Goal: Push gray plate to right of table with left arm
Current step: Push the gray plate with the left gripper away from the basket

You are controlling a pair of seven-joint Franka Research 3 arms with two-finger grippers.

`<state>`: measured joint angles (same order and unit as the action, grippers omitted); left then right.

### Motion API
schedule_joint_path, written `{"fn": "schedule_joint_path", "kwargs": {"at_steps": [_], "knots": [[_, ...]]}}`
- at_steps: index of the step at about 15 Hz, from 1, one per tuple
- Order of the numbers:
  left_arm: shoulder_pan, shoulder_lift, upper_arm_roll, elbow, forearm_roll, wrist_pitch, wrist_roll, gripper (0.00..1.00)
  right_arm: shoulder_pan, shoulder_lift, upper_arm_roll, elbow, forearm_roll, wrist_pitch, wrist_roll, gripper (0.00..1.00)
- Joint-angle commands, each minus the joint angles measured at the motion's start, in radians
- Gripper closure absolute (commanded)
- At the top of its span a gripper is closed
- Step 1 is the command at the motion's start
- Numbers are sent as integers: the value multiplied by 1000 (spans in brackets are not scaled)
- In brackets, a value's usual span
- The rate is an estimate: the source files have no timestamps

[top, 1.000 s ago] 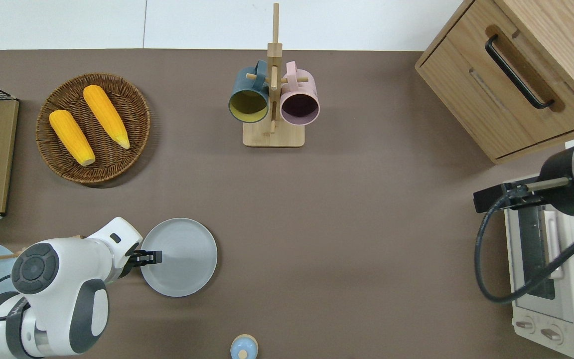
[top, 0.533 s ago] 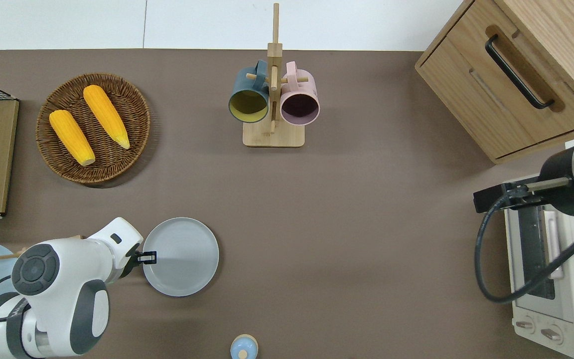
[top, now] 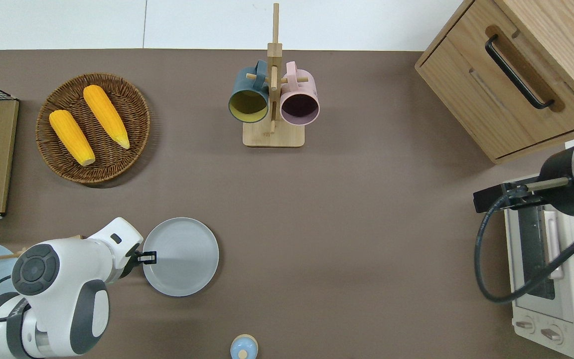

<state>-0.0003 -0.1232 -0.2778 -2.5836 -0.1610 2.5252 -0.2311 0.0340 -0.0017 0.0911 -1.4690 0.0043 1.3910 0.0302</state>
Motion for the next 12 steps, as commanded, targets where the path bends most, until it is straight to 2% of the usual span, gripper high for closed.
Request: {"fn": "schedule_joint_path", "kwargs": {"at_steps": [1, 6, 9, 12], "knots": [[-125, 79, 2, 49, -22, 38, -169, 1000, -11, -8, 4, -1, 8, -12, -3, 17], [-276, 154, 2, 146, -17, 41, -379, 1000, -11, -8, 6, 1, 8, -12, -3, 17], [-386, 223, 3, 248, -5, 40, -544, 1000, -11, -8, 6, -1, 8, -12, -1, 17], [-460, 258, 3, 298, -5, 38, -626, 1000, -11, -8, 4, -1, 8, -12, -1, 17]]}}
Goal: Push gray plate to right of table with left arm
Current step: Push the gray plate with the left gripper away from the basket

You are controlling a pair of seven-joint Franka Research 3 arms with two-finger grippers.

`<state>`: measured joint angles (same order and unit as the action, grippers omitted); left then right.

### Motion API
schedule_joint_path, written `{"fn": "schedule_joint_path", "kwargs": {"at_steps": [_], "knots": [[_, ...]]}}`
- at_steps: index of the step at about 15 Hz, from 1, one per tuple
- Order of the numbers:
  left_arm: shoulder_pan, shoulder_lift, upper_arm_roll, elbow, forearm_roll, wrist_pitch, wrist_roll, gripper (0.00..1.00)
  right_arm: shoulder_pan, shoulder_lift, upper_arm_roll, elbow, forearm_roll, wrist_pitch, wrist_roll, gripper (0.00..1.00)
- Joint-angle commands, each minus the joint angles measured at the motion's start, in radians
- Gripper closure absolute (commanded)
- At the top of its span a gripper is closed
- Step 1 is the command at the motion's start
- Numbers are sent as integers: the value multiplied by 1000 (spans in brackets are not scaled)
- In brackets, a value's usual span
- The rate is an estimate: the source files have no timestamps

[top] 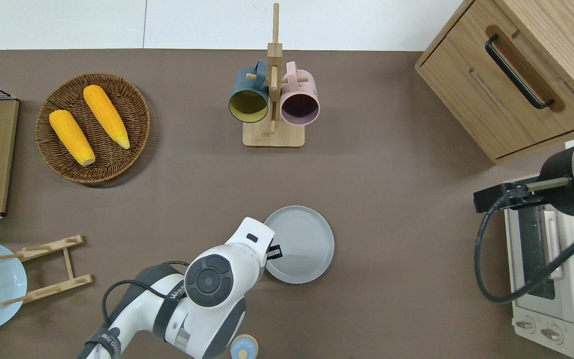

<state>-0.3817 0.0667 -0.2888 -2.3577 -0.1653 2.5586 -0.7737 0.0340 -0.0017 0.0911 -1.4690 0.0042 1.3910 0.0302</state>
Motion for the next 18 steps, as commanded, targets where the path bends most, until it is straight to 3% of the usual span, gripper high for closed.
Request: {"fn": "schedule_joint_path", "kwargs": {"at_steps": [1, 8, 11, 15, 16, 17, 18], "knots": [[-103, 87, 14, 90, 1, 6, -120, 1000, -11, -8, 6, -1, 8, -12, -3, 17], [-226, 307, 13, 349, 249, 6, -508, 1000, -11, -8, 6, 1, 8, -12, -3, 17], [-255, 354, 13, 409, 268, 6, -553, 1000, -11, -8, 6, -1, 8, -12, -3, 17], [-256, 357, 14, 417, 270, 6, -553, 978, -11, -8, 6, 1, 8, -12, -1, 17], [-256, 355, 16, 417, 270, 6, -549, 828, -11, -8, 6, -1, 10, -12, -3, 17], [-253, 355, 16, 416, 270, 6, -544, 558, -11, -8, 6, -1, 8, -12, -1, 17], [-249, 355, 16, 416, 270, 5, -541, 373, -11, -8, 4, -1, 10, -12, -3, 17]]}}
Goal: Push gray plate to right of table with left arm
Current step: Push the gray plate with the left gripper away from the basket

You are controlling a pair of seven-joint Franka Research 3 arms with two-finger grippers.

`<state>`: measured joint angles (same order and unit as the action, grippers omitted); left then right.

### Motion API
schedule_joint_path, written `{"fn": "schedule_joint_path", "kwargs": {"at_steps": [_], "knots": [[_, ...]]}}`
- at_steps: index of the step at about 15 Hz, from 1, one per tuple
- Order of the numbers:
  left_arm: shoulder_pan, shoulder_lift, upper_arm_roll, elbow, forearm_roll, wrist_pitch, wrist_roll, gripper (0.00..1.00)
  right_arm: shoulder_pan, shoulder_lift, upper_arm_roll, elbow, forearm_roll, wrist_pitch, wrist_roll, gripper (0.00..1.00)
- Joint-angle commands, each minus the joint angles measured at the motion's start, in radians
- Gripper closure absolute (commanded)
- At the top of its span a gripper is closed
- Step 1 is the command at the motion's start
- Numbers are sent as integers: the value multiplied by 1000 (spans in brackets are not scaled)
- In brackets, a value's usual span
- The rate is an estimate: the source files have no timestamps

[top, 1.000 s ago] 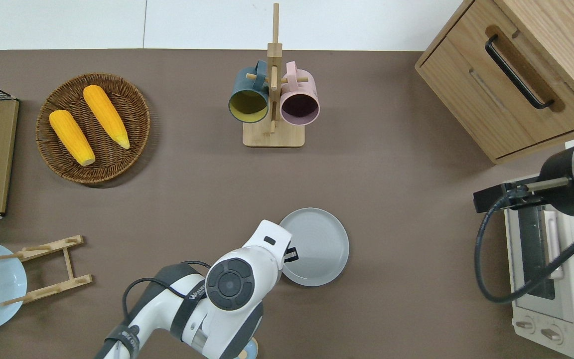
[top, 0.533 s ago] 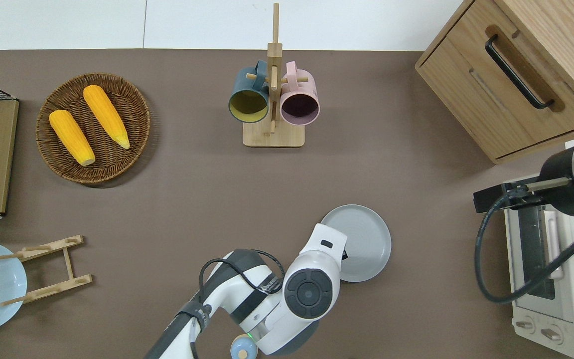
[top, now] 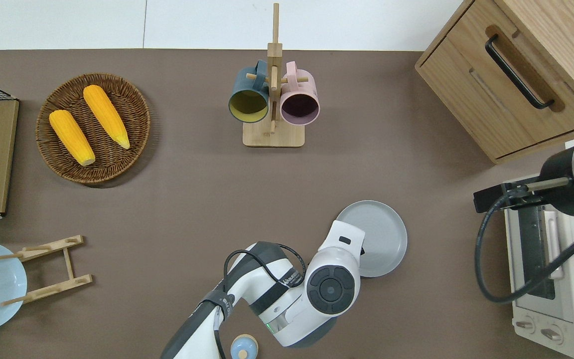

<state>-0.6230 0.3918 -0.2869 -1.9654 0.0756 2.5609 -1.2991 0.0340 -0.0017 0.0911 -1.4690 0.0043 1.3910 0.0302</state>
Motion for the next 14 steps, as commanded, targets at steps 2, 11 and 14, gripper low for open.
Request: {"fn": "schedule_joint_path", "kwargs": {"at_steps": [2, 11, 14], "knots": [[-4, 22, 17, 19, 29, -1, 0, 167, -11, -8, 6, 1, 10, -12, -3, 17], [103, -119, 12, -33, -57, -97, 196, 95, -11, -8, 6, 1, 8, -12, -3, 17], [167, -181, 12, -38, -137, -227, 392, 63, -11, -8, 6, -1, 8, -12, -3, 17]]}}
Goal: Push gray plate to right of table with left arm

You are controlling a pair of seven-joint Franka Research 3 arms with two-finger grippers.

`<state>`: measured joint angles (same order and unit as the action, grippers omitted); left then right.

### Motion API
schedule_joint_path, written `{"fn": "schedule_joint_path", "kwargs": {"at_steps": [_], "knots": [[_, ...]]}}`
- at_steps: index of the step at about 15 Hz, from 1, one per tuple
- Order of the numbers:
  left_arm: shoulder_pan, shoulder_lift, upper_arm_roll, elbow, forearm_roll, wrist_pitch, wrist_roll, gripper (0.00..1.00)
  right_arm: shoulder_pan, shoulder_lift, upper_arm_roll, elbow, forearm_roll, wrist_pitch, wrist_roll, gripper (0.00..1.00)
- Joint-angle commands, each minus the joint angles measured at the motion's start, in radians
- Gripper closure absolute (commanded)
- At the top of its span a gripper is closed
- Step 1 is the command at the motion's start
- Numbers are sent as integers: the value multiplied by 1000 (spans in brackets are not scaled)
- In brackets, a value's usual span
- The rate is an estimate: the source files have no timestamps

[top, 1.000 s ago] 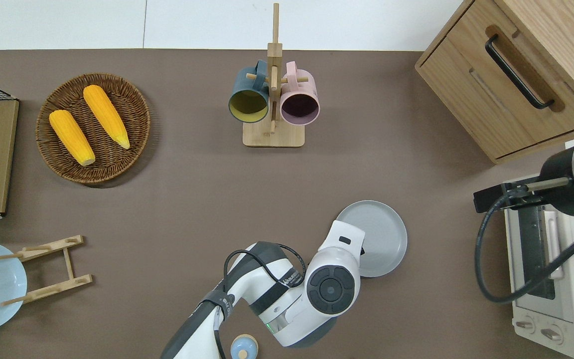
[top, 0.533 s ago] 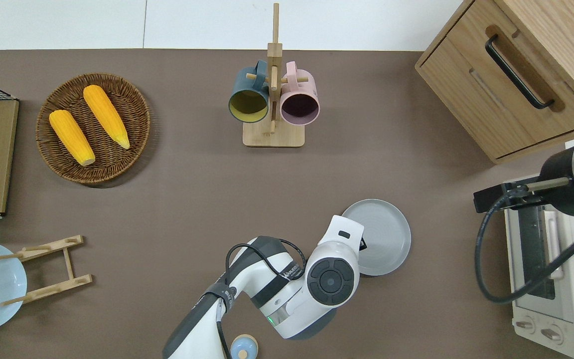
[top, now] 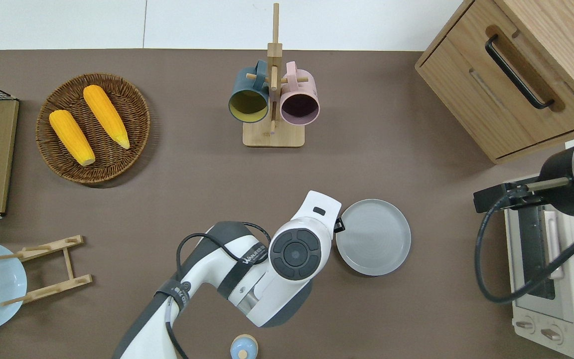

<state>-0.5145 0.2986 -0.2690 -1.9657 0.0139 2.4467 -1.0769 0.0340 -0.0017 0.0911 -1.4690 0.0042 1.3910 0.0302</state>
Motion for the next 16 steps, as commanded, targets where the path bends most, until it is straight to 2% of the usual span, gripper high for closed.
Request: {"fn": "schedule_joint_path", "kwargs": {"at_steps": [1, 6, 11, 13, 15, 16], "knots": [[85, -114, -4, -38, -92, -171, 236, 40, -11, -8, 6, -1, 8, -12, -3, 17], [253, -252, 11, -35, -101, -426, 489, 17, -11, -8, 6, -1, 8, -12, -3, 17], [460, -374, 20, 2, -89, -642, 785, 15, -11, -8, 6, -1, 8, -12, -3, 17], [549, -418, 59, 20, -88, -699, 978, 9, -11, -8, 6, -1, 8, -12, -3, 17], [580, -421, 112, 71, -86, -771, 1110, 9, -11, -8, 6, -1, 8, -12, -3, 17], [582, -421, 154, 80, -85, -785, 1152, 9, -11, -8, 6, 1, 8, -12, -1, 17]]}}
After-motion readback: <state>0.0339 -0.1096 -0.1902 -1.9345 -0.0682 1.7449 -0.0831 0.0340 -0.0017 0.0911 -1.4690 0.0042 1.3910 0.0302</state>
